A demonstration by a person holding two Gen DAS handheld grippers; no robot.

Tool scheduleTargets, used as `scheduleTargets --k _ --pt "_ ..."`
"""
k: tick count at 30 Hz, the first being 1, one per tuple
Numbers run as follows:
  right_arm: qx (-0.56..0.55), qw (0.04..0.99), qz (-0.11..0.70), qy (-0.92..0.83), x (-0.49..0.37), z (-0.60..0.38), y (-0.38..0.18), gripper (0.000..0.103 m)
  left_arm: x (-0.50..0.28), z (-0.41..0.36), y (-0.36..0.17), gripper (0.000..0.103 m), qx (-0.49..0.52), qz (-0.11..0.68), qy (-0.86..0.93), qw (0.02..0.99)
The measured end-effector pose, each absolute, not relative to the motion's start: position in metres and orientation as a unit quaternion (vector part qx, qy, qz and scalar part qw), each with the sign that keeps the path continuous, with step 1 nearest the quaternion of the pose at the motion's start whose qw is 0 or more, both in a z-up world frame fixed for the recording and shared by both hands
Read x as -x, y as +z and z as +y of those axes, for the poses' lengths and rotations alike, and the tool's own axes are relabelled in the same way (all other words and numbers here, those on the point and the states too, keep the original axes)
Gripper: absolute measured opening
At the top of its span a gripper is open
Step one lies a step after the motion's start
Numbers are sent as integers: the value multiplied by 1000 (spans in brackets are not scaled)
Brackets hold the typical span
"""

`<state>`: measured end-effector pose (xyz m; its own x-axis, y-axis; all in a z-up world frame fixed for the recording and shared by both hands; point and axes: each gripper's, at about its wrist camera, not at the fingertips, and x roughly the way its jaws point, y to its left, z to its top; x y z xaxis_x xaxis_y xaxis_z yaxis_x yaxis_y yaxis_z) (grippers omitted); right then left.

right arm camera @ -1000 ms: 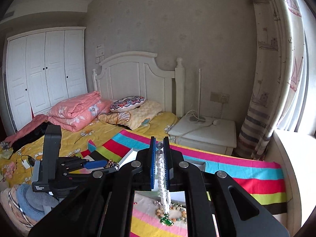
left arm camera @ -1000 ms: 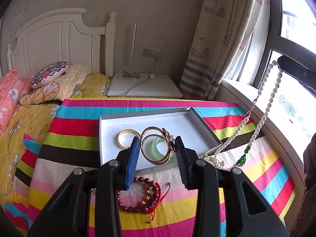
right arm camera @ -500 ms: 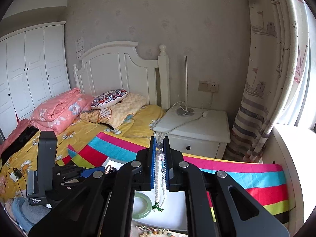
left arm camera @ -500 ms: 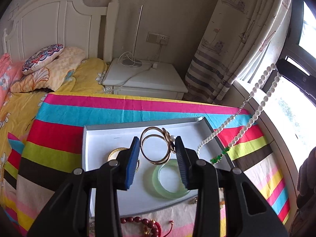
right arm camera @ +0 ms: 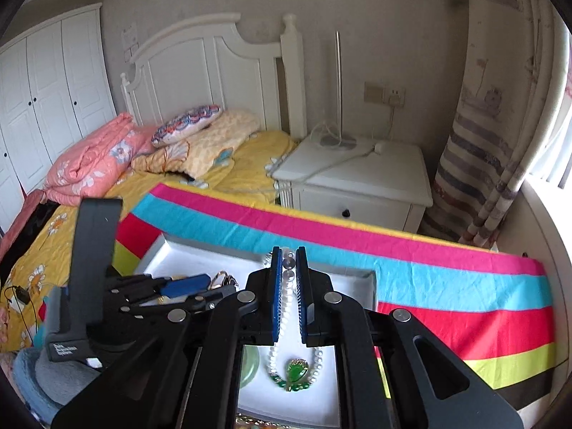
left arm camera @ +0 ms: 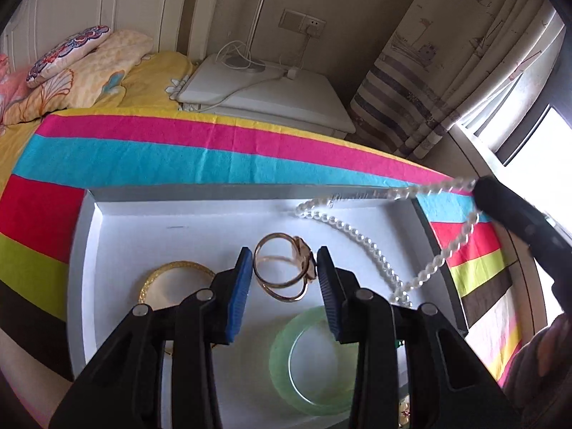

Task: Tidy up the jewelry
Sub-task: 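Lift the pearl necklace and gold bangles into the white box and release both, then grasp the dark red bead bracelet with the right tool and lift it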

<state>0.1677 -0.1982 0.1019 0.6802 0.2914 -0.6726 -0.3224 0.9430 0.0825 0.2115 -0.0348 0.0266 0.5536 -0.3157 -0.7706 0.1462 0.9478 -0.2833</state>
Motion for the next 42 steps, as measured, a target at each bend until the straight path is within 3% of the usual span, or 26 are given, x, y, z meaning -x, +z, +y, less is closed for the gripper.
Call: scheduleTargets --k 1,6,8,10,14,17,21,33,42 --pt "19 910 380 168 -171 -199 92 10 -213 -36 23 39 93 459 -133 874" --pt "-6 890 421 174 -168 -208 62 13 -207 -29 25 62 96 452 -123 878" --pt "-18 892 416 176 -161 -215 63 23 -202 -24 29 63 103 447 -126 880" --pt "-33 895 406 180 -153 -224 68 47 -195 -19 36 64 104 441 -127 882" --pt "-42 904 381 189 -125 -239 83 49 -166 -9 56 72 102 415 -123 895" --pt "-40 911 366 187 -96 -250 90 49 -130 6 71 89 89 384 -97 914" --pt "-39 918 352 179 -54 -266 84 56 -74 20 80 101 30 341 -53 938" --pt "-28 914 377 147 35 -285 40 61 38 49 34 101 7 349 -31 937" --pt "31 899 383 209 52 -218 35 61 62 61 30 101 45 352 -103 929"
